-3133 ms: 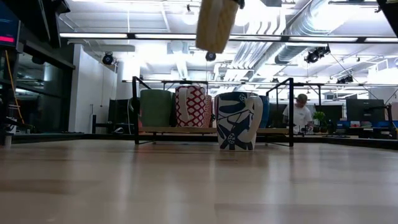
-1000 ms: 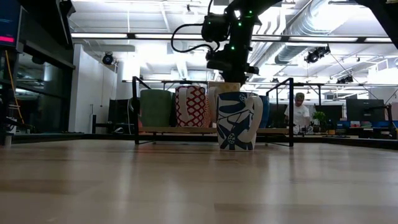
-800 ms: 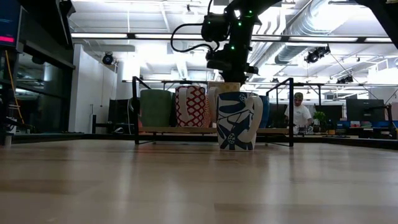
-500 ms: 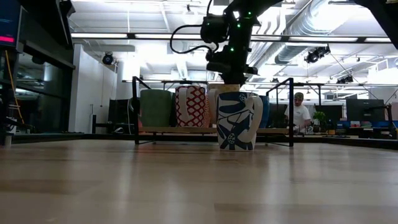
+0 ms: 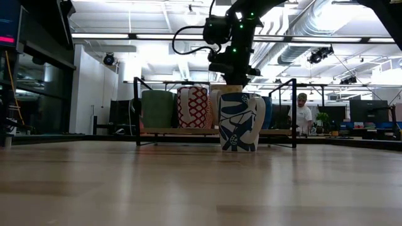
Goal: Place coffee mugs
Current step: Put the yellow pattern mug on the shelf
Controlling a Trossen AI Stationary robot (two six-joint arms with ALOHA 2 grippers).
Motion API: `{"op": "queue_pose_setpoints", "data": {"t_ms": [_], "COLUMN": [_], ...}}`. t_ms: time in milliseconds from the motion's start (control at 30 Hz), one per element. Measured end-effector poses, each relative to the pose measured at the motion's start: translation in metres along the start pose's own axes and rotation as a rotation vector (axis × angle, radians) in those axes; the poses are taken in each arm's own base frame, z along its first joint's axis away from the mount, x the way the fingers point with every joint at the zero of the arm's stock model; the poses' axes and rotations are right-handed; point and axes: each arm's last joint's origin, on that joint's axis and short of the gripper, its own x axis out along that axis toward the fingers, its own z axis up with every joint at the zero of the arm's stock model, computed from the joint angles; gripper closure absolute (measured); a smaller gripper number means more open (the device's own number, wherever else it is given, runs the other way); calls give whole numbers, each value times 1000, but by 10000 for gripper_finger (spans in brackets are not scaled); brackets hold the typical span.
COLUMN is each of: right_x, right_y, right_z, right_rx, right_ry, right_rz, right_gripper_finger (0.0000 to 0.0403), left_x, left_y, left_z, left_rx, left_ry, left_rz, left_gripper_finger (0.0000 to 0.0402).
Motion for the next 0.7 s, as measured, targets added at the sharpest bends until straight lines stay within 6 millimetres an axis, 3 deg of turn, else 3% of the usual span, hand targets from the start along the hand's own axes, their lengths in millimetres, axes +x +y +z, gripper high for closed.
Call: {"op": "queue_pose_setpoints", "data": {"t_ms": [433, 700], "right_x": [8, 6], "right_y": [0, 0], "right_z": [-6, -1], "right_rx": [12, -7], "right_ry": [14, -8], "right_rz": [-24, -32], "right_gripper_finger": [401, 357], "left_x": [0, 0], "left_y": [0, 0], "left_z": [0, 0], "left_rx": [8, 8], "left_ry": [0, 0], "left_rz": [0, 0], "left_gripper_finger": [227, 227]}}
